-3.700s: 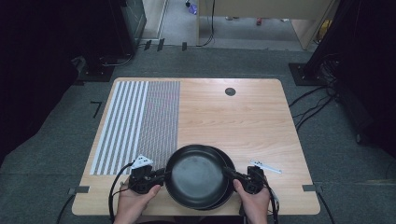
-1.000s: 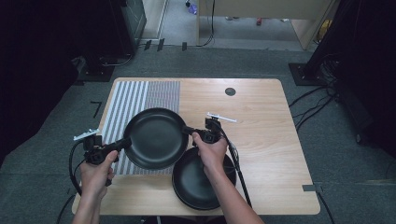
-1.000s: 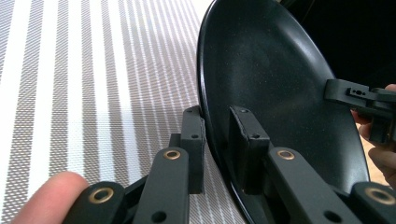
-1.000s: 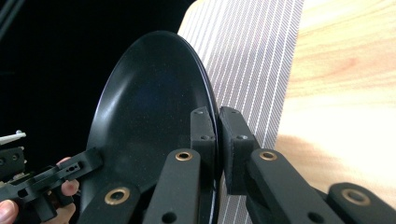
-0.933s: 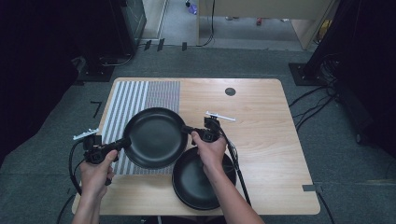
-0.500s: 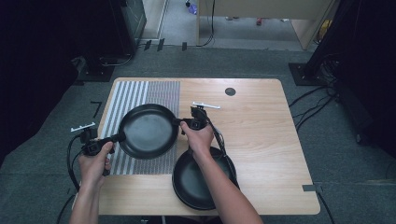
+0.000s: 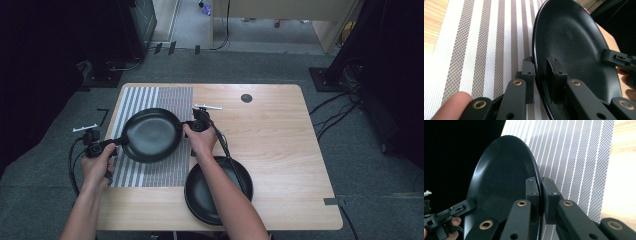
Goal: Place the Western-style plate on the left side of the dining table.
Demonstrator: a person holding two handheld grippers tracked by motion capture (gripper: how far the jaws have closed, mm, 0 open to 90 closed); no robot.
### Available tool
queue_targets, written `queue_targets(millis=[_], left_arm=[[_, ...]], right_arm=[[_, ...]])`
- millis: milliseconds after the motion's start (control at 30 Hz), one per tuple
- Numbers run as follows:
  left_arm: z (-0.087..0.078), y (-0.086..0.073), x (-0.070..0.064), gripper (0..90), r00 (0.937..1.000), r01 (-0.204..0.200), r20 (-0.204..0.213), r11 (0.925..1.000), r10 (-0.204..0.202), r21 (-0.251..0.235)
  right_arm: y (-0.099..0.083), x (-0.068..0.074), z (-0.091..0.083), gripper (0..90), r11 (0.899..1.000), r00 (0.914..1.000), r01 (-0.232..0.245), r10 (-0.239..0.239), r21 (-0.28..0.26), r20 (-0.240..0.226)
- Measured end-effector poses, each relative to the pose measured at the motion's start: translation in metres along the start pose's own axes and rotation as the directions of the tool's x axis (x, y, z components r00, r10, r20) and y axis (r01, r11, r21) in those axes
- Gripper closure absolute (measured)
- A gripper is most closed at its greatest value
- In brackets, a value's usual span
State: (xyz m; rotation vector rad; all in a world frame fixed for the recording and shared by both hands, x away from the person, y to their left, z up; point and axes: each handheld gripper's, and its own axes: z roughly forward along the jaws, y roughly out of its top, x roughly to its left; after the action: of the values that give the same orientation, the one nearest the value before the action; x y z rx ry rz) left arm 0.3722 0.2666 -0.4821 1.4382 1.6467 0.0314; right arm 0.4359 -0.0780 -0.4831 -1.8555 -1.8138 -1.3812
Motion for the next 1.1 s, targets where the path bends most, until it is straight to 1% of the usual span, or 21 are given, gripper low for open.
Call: queue_targets(millis=[33, 133, 167, 200, 233, 300, 400, 500, 533, 567, 600, 633, 733, 800, 833, 933, 967, 1000, 1067, 1100], left_arm=[[0.005, 0.003, 0.001, 78.7, 1.0, 0.009, 0.002, 0.9999, -0.009, 0.006], [0.01, 0.007, 0.002, 78.6, 0.9999, 0.014, 0.004, 0.9999, -0.014, 0.007], [0.014, 0.012, 0.003, 78.7, 0.9999, 0.017, 0.0, 0.9998, -0.017, 0.004], [0.014, 0.012, 0.003, 78.7, 0.9999, 0.017, 0.0, 0.9998, -0.017, 0.004], [0.016, 0.016, 0.005, 78.6, 0.9997, 0.023, -0.006, 0.9997, -0.023, 0.0], [0.019, 0.02, 0.007, 78.7, 0.9996, 0.025, -0.015, 0.9997, -0.025, 0.001], [0.021, 0.024, 0.009, 78.6, 0.9994, 0.027, -0.022, 0.9996, -0.027, 0.005], [0.027, 0.028, 0.015, 78.6, 0.9983, 0.037, -0.045, 0.9992, -0.036, 0.015], [0.027, 0.028, 0.015, 78.6, 0.9983, 0.037, -0.045, 0.9992, -0.036, 0.015], [0.029, 0.029, 0.018, 78.7, 0.9974, 0.046, -0.056, 0.9988, -0.045, 0.019], [0.029, 0.029, 0.018, 78.7, 0.9974, 0.046, -0.056, 0.9988, -0.045, 0.019], [0.032, 0.032, 0.019, 78.7, 0.9963, 0.058, -0.064, 0.9981, -0.057, 0.022], [0.034, 0.034, 0.019, 79.0, 0.9961, 0.06, -0.067, 0.9979, -0.058, 0.024], [0.036, 0.036, 0.018, 79.9, 0.9963, 0.06, -0.063, 0.9978, -0.058, 0.028], [0.039, 0.037, 0.018, 80.1, 0.9961, 0.066, -0.061, 0.9973, -0.064, 0.032], [0.042, 0.039, 0.019, 80.2, 0.9959, 0.069, -0.062, 0.9968, -0.066, 0.041], [0.043, 0.041, 0.019, 80.3, 0.996, 0.067, -0.064, 0.9965, -0.063, 0.05], [0.044, 0.041, 0.02, 80.3, 0.9949, 0.07, -0.076, 0.9964, -0.066, 0.047], [0.045, 0.041, 0.02, 80.2, 0.9944, 0.072, -0.081, 0.9963, -0.068, 0.046], [0.046, 0.04, 0.02, 80.1, 0.9939, 0.071, -0.088, 0.9963, -0.066, 0.049]], right_arm=[[0.004, -0.002, 0.003, 85.4, 1.0, 0.9999, 0.0, 0.0, -0.007, 0.011], [0.008, -0.003, 0.006, 85.4, 1.0, 0.9998, -0.005, 0.005, -0.012, 0.022], [0.012, -0.004, 0.008, 85.4, 1.0, 0.9996, -0.006, 0.007, -0.016, 0.026], [0.013, -0.003, 0.009, 85.4, 1.0, 0.9996, -0.011, 0.011, -0.016, 0.026], [0.014, -0.003, 0.01, 85.4, 1.0, 0.9995, -0.012, 0.012, -0.019, 0.03], [0.016, -0.003, 0.013, 85.5, 1.0, 0.9994, -0.019, 0.019, -0.019, 0.029], [0.017, -0.003, 0.017, 85.5, 1.0, 0.9992, -0.024, 0.024, -0.018, 0.03], [0.018, -0.004, 0.026, 85.1, 0.999, 0.9982, -0.036, 0.037, -0.021, 0.048], [0.018, -0.004, 0.026, 85.1, 0.999, 0.9982, -0.036, 0.037, -0.021, 0.048], [0.017, -0.004, 0.032, 84.9, 0.999, 0.9974, -0.04, 0.041, -0.022, 0.059], [0.017, -0.005, 0.034, 84.9, 0.999, 0.9971, -0.045, 0.046, -0.021, 0.061], [0.017, -0.005, 0.036, 84.8, 0.999, 0.9968, -0.048, 0.049, -0.02, 0.063], [0.018, -0.007, 0.039, 84.5, 0.998, 0.9966, -0.048, 0.05, -0.026, 0.066], [0.019, -0.01, 0.041, 84.1, 0.998, 0.9954, -0.059, 0.061, -0.036, 0.073], [0.02, -0.012, 0.041, 84.0, 0.997, 0.995, -0.063, 0.065, -0.035, 0.075], [0.021, -0.013, 0.042, 83.8, 0.997, 0.9946, -0.063, 0.066, -0.035, 0.08], [0.022, -0.014, 0.043, 83.8, 0.998, 0.9947, -0.059, 0.062, -0.037, 0.082], [0.022, -0.015, 0.044, 83.7, 0.998, 0.9951, -0.05, 0.053, -0.037, 0.083], [0.021, -0.015, 0.045, 83.5, 0.998, 0.9952, -0.046, 0.049, -0.041, 0.085], [0.021, -0.015, 0.047, 83.4, 0.999, 0.9953, -0.028, 0.032, -0.043, 0.092]])
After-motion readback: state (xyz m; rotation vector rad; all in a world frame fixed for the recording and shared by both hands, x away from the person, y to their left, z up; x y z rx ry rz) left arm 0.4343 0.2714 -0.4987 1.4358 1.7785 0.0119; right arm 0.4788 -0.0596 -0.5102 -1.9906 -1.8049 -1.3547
